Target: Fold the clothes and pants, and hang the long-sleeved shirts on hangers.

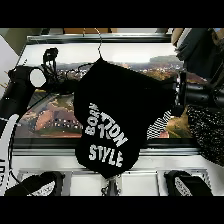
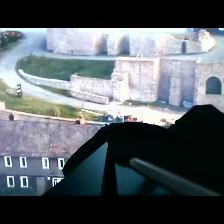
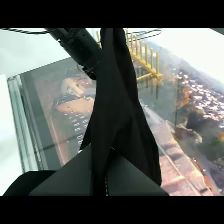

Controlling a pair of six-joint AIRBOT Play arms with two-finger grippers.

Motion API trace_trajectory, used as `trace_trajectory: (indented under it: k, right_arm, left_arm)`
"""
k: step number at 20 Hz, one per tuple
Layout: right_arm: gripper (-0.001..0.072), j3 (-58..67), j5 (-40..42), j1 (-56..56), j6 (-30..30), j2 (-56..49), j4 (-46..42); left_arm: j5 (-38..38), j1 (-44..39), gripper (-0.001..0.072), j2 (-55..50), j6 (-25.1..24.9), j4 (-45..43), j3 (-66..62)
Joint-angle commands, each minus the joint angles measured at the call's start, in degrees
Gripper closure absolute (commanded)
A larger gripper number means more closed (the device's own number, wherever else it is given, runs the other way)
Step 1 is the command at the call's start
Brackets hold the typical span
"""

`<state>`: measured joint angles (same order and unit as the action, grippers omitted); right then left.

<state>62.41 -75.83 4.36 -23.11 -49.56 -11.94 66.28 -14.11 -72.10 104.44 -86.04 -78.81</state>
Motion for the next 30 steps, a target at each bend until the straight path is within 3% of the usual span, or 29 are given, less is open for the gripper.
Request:
trace_trajectory:
  k: [1,4,9,17,22,25,30]
  right_arm:
    - [0.0706,0.1,-1.6,0.0,-0.3,0.2,0.4]
    - [0.0706,0.1,-1.8,0.0,-0.5,0.3,0.1]
    - [0.0706,0.1,-3.2,0.0,-4.6,0.3,-8.0]
    - [0.0706,0.1,-3.3,0.0,-5.7,0.3,-9.7]
    - [0.0706,0.1,-0.5,0.0,-8.4,0.3,-15.4]
    - [0.0706,0.1,2.4,-0.2,-8.4,0.2,-13.5]
    - [0.0705,0.1,3.8,-1.0,-8.3,0.1,-6.6]
  left_arm:
    - [1.0,0.2,0.0693,-2.2,-0.2,0.0,-2.6]
    - [3.0,1.6,0.0693,-3.6,-0.2,0.1,-4.8]
    - [4.3,3.6,0.0693,-3.6,-1.6,0.5,-8.5]
    - [4.3,3.6,0.0693,-3.6,-2.3,0.5,-8.9]
    - [3.4,3.3,0.0694,1.7,-2.5,0.6,-8.9]
    - [2.1,-0.4,0.0694,8.5,-2.5,0.6,-8.9]
    - [-2.2,-14.2,0.0695,17.5,-2.0,0.0,-8.9]
